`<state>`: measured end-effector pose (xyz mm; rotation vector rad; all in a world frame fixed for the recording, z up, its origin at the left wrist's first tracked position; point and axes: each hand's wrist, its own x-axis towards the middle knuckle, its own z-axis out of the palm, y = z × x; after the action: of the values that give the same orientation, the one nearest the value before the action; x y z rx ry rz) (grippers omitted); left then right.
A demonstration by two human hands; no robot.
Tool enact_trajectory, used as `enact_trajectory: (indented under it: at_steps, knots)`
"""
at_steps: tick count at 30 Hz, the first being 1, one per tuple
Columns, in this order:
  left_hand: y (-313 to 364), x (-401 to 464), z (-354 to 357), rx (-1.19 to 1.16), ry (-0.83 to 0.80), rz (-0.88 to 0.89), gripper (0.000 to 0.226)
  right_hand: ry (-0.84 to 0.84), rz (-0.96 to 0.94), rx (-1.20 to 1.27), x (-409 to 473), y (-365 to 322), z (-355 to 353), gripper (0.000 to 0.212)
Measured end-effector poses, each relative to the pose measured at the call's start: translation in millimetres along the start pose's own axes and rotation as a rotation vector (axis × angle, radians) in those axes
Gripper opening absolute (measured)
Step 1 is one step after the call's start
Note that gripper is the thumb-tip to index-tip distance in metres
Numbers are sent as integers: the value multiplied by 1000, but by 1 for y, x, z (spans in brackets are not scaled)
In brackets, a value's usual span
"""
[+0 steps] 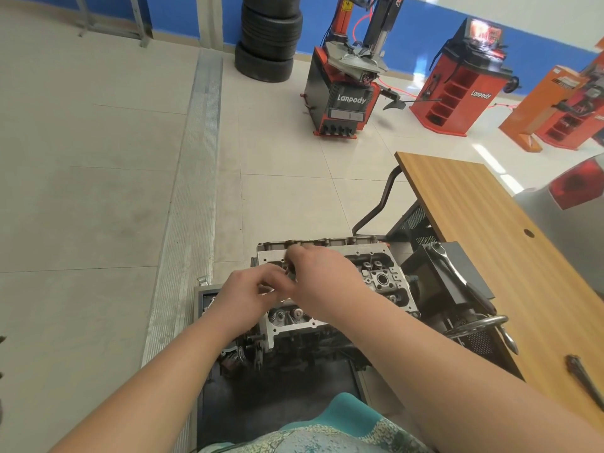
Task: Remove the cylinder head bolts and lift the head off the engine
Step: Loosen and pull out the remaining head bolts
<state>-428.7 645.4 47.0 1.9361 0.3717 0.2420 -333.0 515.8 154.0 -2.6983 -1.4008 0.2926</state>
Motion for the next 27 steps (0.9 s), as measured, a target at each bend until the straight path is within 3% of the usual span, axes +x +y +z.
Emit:
enact_trajectory:
  at_steps: [4, 7, 9, 12, 14, 17, 19, 22, 25, 27]
  knots:
    - [-2, -5, 1, -60, -47, -22, 45, -72, -129, -14, -1, 4, -2, 8]
    - [-2, -4, -1, 5, -15, -15, 52, -38, -285, 23, -7, 7, -1, 33]
    - [-2, 0, 0, 19, 11, 2, 48, 12, -154, 70, -6, 2, 0, 36]
    - [-4, 3, 2, -48, 36, 11, 35, -56, -9, -64, 2, 2, 3, 22]
    - [-6, 0, 2, -85, -38, 1, 40, -98, -112, -98, -1, 5, 1, 10]
    - [-10, 0, 2, -8, -64, -52, 31, -118, -311, 19, -6, 10, -5, 36]
    - [-11, 2, 3, 5, 10, -52, 24, -89, -209, 138, -6, 6, -5, 29]
    - [-10, 4, 6, -16, 81, -38, 21, -81, 21, -20, 4, 5, -2, 38]
    - [-9, -1, 4, -70, -16, -77, 34, -58, -101, -16, 0, 7, -2, 16]
    - [-7, -3, 3, -42, -66, -68, 42, -64, -174, 75, -4, 11, -5, 32]
